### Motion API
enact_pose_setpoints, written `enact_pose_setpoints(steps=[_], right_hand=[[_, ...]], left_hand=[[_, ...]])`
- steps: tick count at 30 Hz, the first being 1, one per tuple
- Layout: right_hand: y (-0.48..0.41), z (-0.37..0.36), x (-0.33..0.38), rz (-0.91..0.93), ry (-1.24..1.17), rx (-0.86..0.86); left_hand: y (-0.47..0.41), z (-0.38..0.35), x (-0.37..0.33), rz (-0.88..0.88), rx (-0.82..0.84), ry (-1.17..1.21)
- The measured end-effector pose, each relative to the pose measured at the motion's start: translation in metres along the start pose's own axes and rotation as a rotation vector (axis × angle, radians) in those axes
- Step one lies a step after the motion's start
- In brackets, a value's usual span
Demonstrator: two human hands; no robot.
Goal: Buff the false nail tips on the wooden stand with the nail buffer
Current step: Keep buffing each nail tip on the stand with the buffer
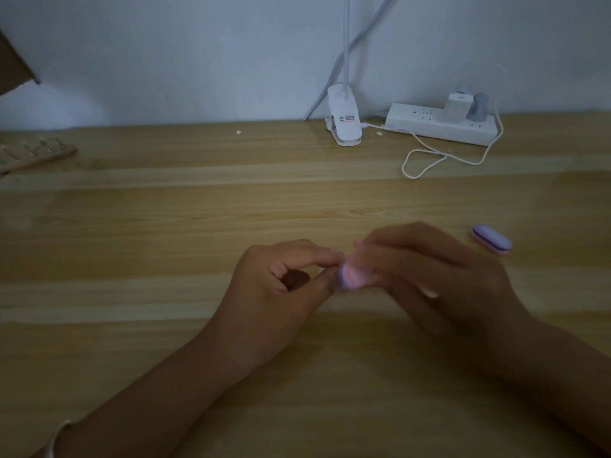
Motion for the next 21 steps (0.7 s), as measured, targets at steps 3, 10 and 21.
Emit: enact_pose_setpoints(steps=[3,10,21], right_hand=[[-0.005,0.007,-0.004,-0.019,0.112,-0.045],[-0.005,0.005,-0.004,-0.056,0.087,-0.053],[0.001,-0.002,0.0,0.013,0.048,-0.07]], left_hand=[[0.0,0.0,-0.001,0.02,0.007,0.024],[0.0,0.001,-0.001,0.065,-0.008,0.073],[0.0,0.002,-0.006,0.104,0.023,0.127]])
Point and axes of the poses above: each hand's wrist, its own y-axis away from the middle knuckle, its own z-axis out of the back of the hand, x = y × z, the point moved 1 cm from there along -y, towards the middle knuckle, and after that the axes turned 14 degrees about -y, right-handed, at the moved point
